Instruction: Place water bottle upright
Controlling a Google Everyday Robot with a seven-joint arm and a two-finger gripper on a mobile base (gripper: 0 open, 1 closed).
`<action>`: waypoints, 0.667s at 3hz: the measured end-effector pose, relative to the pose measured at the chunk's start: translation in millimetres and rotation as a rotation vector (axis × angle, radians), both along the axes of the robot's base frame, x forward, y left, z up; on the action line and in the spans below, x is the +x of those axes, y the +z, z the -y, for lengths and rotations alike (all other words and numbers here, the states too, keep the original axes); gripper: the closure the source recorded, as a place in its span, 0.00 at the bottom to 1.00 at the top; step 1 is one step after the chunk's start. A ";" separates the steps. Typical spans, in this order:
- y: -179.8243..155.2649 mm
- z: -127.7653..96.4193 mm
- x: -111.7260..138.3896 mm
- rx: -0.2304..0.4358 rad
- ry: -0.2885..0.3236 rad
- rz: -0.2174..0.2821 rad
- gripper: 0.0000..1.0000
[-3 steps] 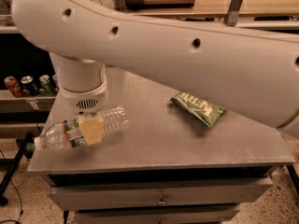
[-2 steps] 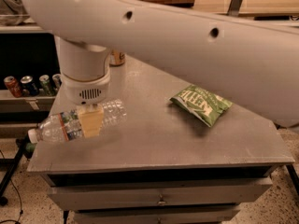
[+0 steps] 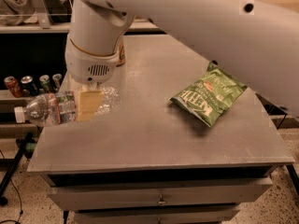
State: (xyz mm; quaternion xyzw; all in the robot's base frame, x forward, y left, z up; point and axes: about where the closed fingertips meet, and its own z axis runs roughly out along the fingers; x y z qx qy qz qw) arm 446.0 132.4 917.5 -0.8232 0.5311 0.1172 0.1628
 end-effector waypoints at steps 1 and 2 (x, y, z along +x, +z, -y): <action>4.0 -1.3 4.4 0.082 -0.021 -0.089 1.00; 5.2 -4.2 2.2 0.095 -0.017 -0.103 1.00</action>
Offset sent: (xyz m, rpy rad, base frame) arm 0.0040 0.0011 0.0036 0.0727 0.0777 -0.0179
